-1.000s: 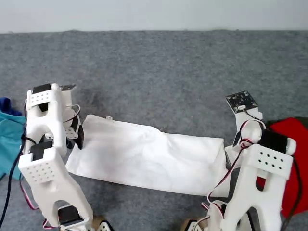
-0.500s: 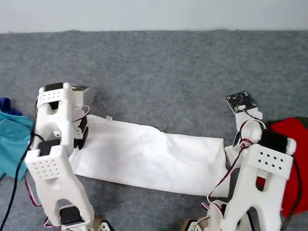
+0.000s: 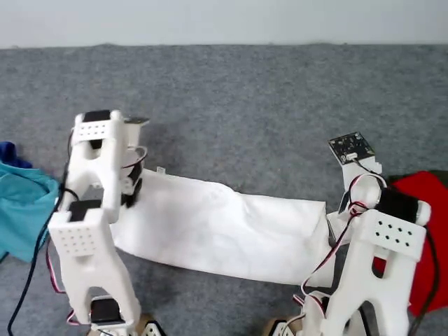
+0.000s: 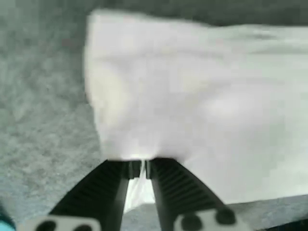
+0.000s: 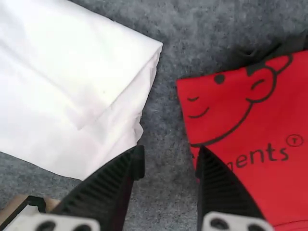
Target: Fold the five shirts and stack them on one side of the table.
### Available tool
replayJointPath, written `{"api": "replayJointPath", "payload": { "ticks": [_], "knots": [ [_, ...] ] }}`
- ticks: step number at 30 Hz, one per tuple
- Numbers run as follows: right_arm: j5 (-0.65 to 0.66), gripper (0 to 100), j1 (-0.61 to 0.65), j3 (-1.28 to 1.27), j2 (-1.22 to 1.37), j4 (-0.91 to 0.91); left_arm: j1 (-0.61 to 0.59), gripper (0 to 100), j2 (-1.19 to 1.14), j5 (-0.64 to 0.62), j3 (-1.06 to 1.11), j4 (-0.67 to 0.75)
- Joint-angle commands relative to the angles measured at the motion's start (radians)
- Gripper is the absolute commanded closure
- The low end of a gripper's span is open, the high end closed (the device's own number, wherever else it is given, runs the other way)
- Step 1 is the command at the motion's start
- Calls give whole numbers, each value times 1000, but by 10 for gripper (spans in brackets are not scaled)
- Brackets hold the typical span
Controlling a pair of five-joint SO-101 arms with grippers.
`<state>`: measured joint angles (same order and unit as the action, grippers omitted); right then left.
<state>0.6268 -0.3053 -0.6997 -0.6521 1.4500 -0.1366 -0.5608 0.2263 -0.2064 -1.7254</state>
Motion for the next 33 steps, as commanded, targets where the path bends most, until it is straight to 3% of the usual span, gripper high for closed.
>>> {"api": "replayJointPath", "payload": {
  "ticks": [1,14,24,33],
  "knots": [
    [9,812,-15,5,-15,5,94,988,186,-31,4,-29],
    [9,812,-18,5,-15,5,264,988,344,-32,111,-29],
    [9,812,-16,5,-15,10,14,986,342,-26,120,-29],
    [9,812,-13,5,-15,5,-37,881,203,-23,194,3]
  ]
}}
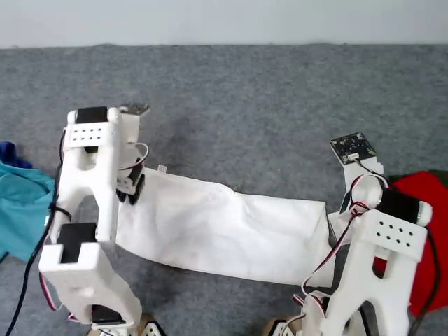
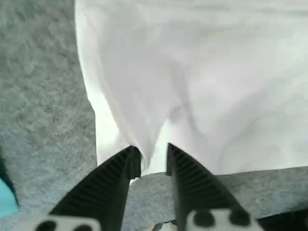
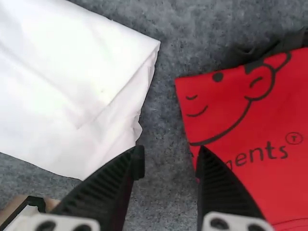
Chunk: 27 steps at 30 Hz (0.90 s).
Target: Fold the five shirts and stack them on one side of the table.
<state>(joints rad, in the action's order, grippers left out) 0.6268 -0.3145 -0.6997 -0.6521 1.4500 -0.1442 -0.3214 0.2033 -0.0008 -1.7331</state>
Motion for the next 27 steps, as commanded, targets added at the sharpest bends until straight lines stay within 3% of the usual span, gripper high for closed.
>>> {"api": "replayJointPath", "payload": {
  "ticks": [1,8,18,27],
  "knots": [
    [11,812,-4,5,-15,7,-46,879,-66,0,-30,12],
    [15,812,-4,5,-15,10,-152,873,-160,-5,-236,-23],
    [15,812,-4,5,-15,10,-138,822,-187,-5,-254,-20],
    [17,812,-4,5,-15,10,-141,786,-402,-3,-314,-18]
  ]
}}
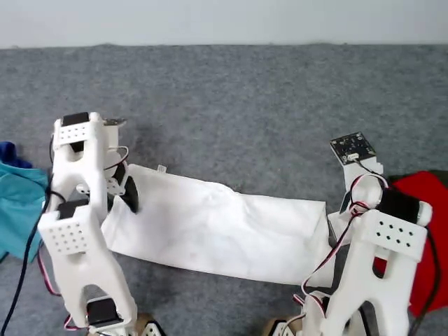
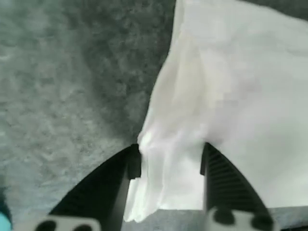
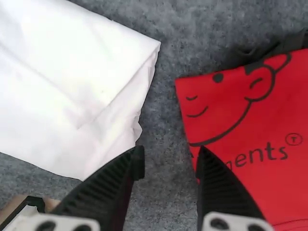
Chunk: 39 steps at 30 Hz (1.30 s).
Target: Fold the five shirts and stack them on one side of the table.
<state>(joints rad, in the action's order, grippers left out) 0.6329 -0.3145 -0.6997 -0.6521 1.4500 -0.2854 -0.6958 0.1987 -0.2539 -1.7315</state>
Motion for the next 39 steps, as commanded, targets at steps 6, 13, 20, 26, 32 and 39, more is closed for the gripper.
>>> {"api": "replayJointPath", "payload": {
  "ticks": [6,13,20,26,32,39],
  "knots": [
    [8,812,-5,5,-15,10,-21,787,-141,-3,-150,-21],
    [5,812,-5,5,-15,10,31,995,-198,2,-148,-23],
    [5,812,-5,5,-15,8,129,987,-178,-5,-159,-25],
    [5,812,-5,5,-15,10,195,985,-29,-28,-140,-26],
    [5,812,-5,5,-15,10,338,985,170,-77,21,-26],
    [5,812,-13,5,-22,4,539,985,370,-77,193,-26]
  ]
}}
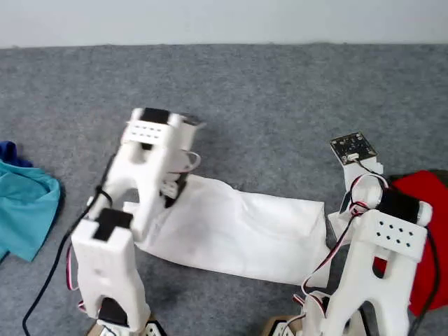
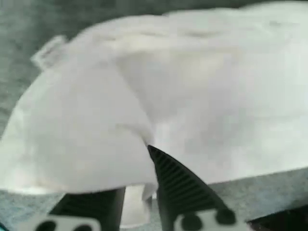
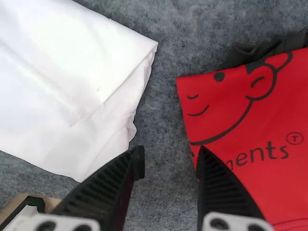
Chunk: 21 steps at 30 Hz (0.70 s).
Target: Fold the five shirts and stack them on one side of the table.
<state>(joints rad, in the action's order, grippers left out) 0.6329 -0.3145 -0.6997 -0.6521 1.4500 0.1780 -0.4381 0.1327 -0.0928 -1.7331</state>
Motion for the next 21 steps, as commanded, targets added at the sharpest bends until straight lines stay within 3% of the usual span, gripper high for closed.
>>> {"api": "replayJointPath", "payload": {
  "ticks": [1,9,16,21],
  "knots": [
    [5,812,-18,5,-24,2,98,985,132,-11,45,-25],
    [3,809,-171,6,-19,-1,296,985,170,-5,79,-25],
    [3,809,-208,6,-16,-13,488,980,169,-3,-15,-23],
    [3,809,-208,6,-15,-13,517,887,166,-5,-133,-17]
  ]
}}
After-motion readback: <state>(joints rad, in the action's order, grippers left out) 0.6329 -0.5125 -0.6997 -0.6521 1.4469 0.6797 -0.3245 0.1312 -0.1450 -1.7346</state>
